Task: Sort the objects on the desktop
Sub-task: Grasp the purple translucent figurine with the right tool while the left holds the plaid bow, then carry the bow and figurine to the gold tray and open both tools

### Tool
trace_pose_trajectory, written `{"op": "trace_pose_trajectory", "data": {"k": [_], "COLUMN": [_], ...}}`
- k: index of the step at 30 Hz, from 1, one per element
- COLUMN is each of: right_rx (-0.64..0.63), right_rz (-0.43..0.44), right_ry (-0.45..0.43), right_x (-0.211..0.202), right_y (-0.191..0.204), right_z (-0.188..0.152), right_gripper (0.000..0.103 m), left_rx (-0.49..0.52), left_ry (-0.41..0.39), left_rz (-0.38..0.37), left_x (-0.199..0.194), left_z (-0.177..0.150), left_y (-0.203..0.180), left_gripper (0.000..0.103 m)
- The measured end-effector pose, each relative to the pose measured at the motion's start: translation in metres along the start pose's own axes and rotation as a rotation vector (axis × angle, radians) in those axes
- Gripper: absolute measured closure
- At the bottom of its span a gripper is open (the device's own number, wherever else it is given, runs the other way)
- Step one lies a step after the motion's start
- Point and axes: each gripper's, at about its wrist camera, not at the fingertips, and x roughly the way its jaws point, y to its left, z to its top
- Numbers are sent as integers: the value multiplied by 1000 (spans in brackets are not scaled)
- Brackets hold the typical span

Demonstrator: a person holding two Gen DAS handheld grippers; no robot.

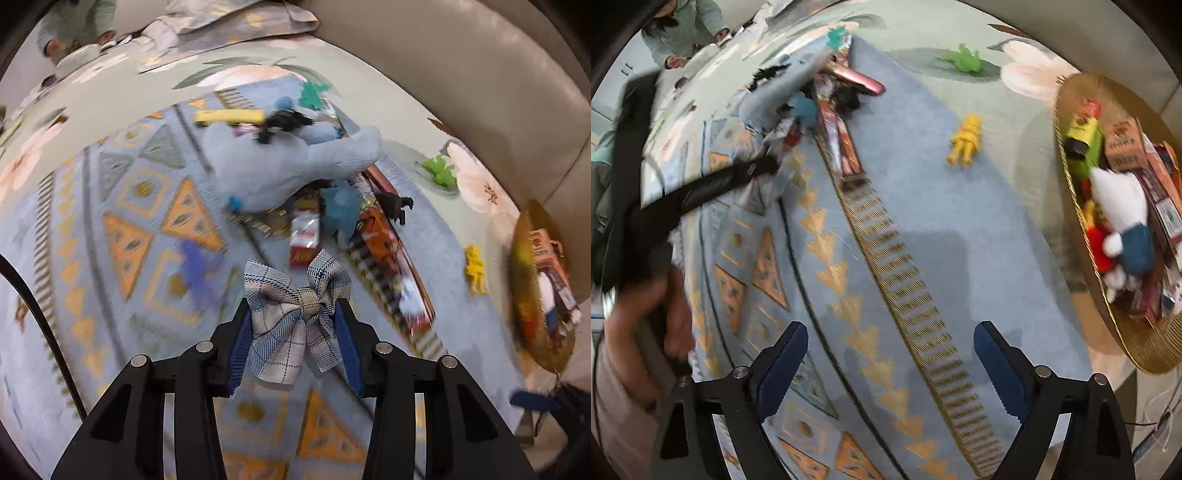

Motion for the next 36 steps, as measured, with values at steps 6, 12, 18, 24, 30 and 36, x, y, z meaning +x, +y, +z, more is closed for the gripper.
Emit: {"op": "trace_pose_trajectory", "data": {"k": [6,12,18,24,30,36], "right_rx": [-55,-142,-191,-191,-218,-193], "right_rz": [88,183,149,32,10,133], "right_ry": [-45,-67,-40,-40,-73,-86], "right_x": [13,58,103,127,121,73], "right_y": [10,95,150,168,163,132], "right_z": [71,129,170,174,166,143], "right_gripper": [19,42,45,45,84,84], "left_rx": [-89,-185,-233,-258,-286,-256], "left_ry": [-16,-40,-50,-46,-61,-63], "left_rz": [54,128,134,107,115,122], "left_x": [-47,-68,-71,-74,-80,-89], "left_z": [-23,-37,-50,-58,-65,-66], "left_y": [45,93,114,128,135,115], "left_gripper": [63,63,63,63,63,63]}}
